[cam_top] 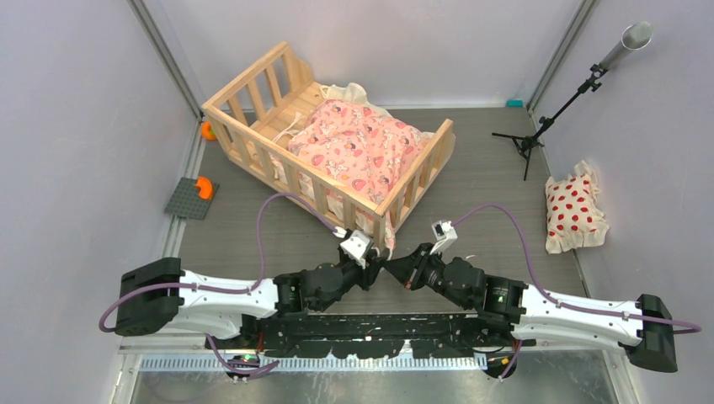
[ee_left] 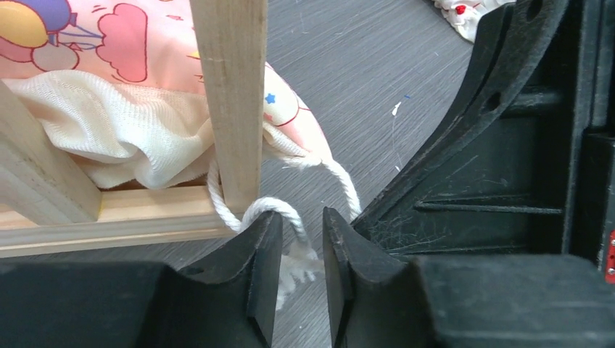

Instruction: Set up the pet bed

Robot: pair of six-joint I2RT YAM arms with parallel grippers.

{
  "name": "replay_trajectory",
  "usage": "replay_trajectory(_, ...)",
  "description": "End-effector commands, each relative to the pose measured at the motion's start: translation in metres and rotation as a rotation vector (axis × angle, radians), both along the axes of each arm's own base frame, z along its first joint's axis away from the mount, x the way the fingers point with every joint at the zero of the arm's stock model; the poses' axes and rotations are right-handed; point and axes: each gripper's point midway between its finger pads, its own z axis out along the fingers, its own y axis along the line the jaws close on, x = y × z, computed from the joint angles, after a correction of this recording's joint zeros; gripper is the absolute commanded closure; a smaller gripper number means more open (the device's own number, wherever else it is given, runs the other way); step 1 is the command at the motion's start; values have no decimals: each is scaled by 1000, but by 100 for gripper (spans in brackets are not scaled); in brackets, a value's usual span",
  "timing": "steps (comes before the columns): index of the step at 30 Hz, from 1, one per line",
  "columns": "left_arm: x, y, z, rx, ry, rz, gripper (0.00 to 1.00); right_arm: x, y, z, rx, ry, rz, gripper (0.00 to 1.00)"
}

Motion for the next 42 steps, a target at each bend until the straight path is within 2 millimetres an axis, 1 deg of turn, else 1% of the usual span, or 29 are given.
replay_trajectory(1, -9, -15, 29, -69, -14, -63, 68, 7, 0, 16, 44, -29, -34, 99)
replay_trajectory(8, -11, -15, 30, -67, -13, -76, 66, 7, -2, 16, 37, -30, -38, 99)
replay_trajectory(13, -15, -15, 29, -57, -20, -103, 75, 8, -4, 18, 38, -32, -50, 99)
replay_trajectory(15, -15, -14, 28, -51, -22, -107, 76, 9, -5, 17, 35, -32, -54, 99)
replay_trajectory(22, -17, -13, 31, -54, -29, -117, 64, 10, -7, 13, 18, -26, -64, 99)
replay_trajectory(26, -18, -13, 30, -58, -28, -122, 60, 11, -8, 12, 18, -24, -71, 99)
replay_trajectory(30, -19, -13, 29, -62, -27, -130, 59, 11, -9, 11, 16, -20, -81, 99)
replay_trajectory(31, -19, -12, 30, -65, -28, -128, 60, 12, -10, 11, 17, -19, -84, 99)
replay_trajectory(35, -19, -11, 30, -70, -28, -131, 68, 13, -11, 9, 16, -11, -95, 99)
replay_trajectory(39, -20, -11, 30, -69, -28, -135, 73, 13, -12, 9, 15, -10, -101, 99)
replay_trajectory(42, -21, -11, 29, -67, -27, -141, 74, 14, -11, 10, 17, -11, -103, 99)
